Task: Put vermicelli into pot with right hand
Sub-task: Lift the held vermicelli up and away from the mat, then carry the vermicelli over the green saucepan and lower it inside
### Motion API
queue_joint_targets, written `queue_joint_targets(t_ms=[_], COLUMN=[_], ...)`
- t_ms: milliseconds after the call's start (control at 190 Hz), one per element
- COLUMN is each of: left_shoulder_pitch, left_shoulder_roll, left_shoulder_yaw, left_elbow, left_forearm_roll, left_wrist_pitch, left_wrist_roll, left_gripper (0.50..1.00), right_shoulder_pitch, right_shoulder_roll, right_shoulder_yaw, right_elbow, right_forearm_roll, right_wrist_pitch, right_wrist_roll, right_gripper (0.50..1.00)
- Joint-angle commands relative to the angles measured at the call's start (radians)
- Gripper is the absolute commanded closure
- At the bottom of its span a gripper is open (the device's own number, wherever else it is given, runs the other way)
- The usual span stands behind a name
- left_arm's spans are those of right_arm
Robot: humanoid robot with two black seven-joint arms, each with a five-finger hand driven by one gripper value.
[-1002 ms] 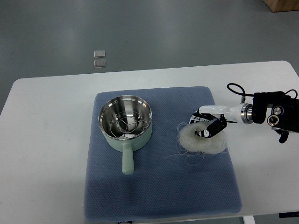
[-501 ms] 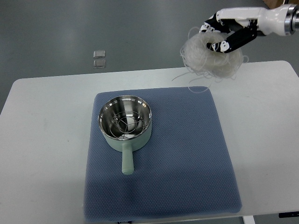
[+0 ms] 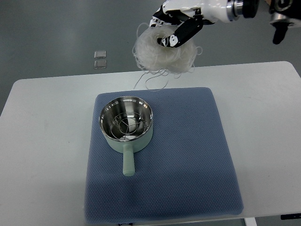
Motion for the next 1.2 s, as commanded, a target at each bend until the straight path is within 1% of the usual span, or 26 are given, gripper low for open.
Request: queue_joint_targets(t_ms=[0, 158, 327, 543, 812, 818, 823, 828, 833, 839, 844, 849, 855, 860, 865, 870, 876, 881, 886, 891, 913, 997, 1013, 1023, 1097, 1192], left_shoulder_pitch=[-0.001, 0.001, 0.001, -0.001, -0.001, -0.001, -0.001, 0.001, 0.001, 0.001, 0.001, -0.001, -0.001, 0.001, 0.001, -0.001, -0.001, -0.001, -0.001, -0.001, 0.001, -0.001, -0.001, -0.001, 0.001, -0.001], left_shoulder_roll=[0.0, 0.0, 0.0, 0.0, 0.0, 0.0, 0.0, 0.0, 0.0, 0.0, 0.0, 0.0, 0.0, 0.0, 0.0, 0.0, 0.0, 0.0, 0.0, 0.0, 0.0, 0.0, 0.0, 0.0, 0.0, 0.0], left_shoulder_yaw=[-0.002, -0.004, -0.002, -0.002, -0.002, -0.002, -0.002, -0.002, -0.002, -0.002, -0.002, -0.002, -0.002, -0.002, -0.002, -0.002, -0.002, -0.002, -0.002, -0.002, -0.002, -0.002, -0.002, -0.002, -0.002, -0.002], left_elbow=[0.0, 0.002, 0.002, 0.002, 0.002, 0.002, 0.002, 0.002, 0.002, 0.002, 0.002, 0.002, 0.002, 0.002, 0.002, 0.002, 0.002, 0.002, 0.002, 0.002, 0.002, 0.002, 0.002, 0.002, 0.002, 0.002], left_forearm_roll=[0.0, 0.0, 0.0, 0.0, 0.0, 0.0, 0.0, 0.0, 0.0, 0.0, 0.0, 0.0, 0.0, 0.0, 0.0, 0.0, 0.0, 0.0, 0.0, 0.0, 0.0, 0.0, 0.0, 0.0, 0.0, 0.0], left_wrist_pitch=[0.0, 0.0, 0.0, 0.0, 0.0, 0.0, 0.0, 0.0, 0.0, 0.0, 0.0, 0.0, 0.0, 0.0, 0.0, 0.0, 0.0, 0.0, 0.0, 0.0, 0.0, 0.0, 0.0, 0.0, 0.0, 0.0], left_wrist_roll=[0.0, 0.0, 0.0, 0.0, 0.0, 0.0, 0.0, 0.0, 0.0, 0.0, 0.0, 0.0, 0.0, 0.0, 0.0, 0.0, 0.0, 0.0, 0.0, 0.0, 0.0, 0.0, 0.0, 0.0, 0.0, 0.0], left_gripper=[0.5, 0.5, 0.5, 0.5, 0.5, 0.5, 0.5, 0.5, 0.5, 0.5, 0.5, 0.5, 0.5, 0.5, 0.5, 0.5, 0.5, 0.5, 0.5, 0.5, 0.5, 0.5, 0.5, 0.5, 0.5, 0.5], right_shoulder_pitch=[-0.002, -0.042, -0.103, -0.195, -0.248, -0.249, -0.249, -0.251, -0.251, -0.252, -0.252, -0.255, -0.255, -0.255, -0.255, -0.257, -0.257, -0.258, -0.258, -0.258, -0.26, -0.26, -0.26, -0.26, -0.255, -0.235], right_shoulder_roll=[0.15, 0.334, 0.45, 0.501, 0.502, 0.502, 0.502, 0.502, 0.502, 0.502, 0.502, 0.502, 0.502, 0.502, 0.502, 0.502, 0.502, 0.502, 0.502, 0.502, 0.502, 0.502, 0.502, 0.502, 0.501, 0.479], right_shoulder_yaw=[-0.036, -0.042, -0.042, -0.039, -0.039, -0.039, -0.039, -0.037, -0.037, -0.037, -0.037, -0.034, -0.034, -0.033, -0.033, -0.031, -0.031, -0.03, -0.029, -0.029, -0.029, -0.028, -0.026, -0.026, -0.023, -0.014], right_elbow=[-0.104, -0.227, -0.313, -0.365, -0.391, -0.392, -0.392, -0.392, -0.392, -0.392, -0.392, -0.392, -0.392, -0.392, -0.392, -0.392, -0.392, -0.392, -0.392, -0.392, -0.392, -0.392, -0.392, -0.392, -0.392, -0.389], right_forearm_roll=[-0.003, -0.006, -0.018, -0.067, -0.096, -0.096, -0.096, -0.096, -0.096, -0.096, -0.096, -0.096, -0.096, -0.096, -0.096, -0.095, -0.095, -0.095, -0.095, -0.095, -0.093, -0.095, -0.095, -0.095, -0.09, -0.079], right_wrist_pitch=[-0.008, -0.011, -0.017, -0.025, -0.019, -0.019, -0.019, -0.017, -0.017, -0.016, -0.016, -0.013, -0.013, -0.011, -0.011, -0.008, -0.008, -0.007, -0.007, -0.005, -0.003, 0.007, 0.009, 0.007, 0.006, 0.007], right_wrist_roll=[0.0, 0.002, 0.002, 0.002, 0.002, 0.002, 0.002, 0.002, 0.002, 0.003, 0.003, 0.003, 0.003, 0.003, 0.003, 0.003, 0.003, 0.003, 0.003, 0.003, 0.003, 0.005, 0.003, 0.005, 0.005, 0.005], right_gripper=[1.0, 1.0, 1.0, 1.0, 1.0, 0.985, 0.985, 0.921, 0.92, 0.863, 0.863, 0.804, 0.803, 0.753, 0.752, 0.716, 0.715, 0.691, 0.691, 0.673, 0.652, 0.628, 0.597, 0.589, 0.574, 0.572])
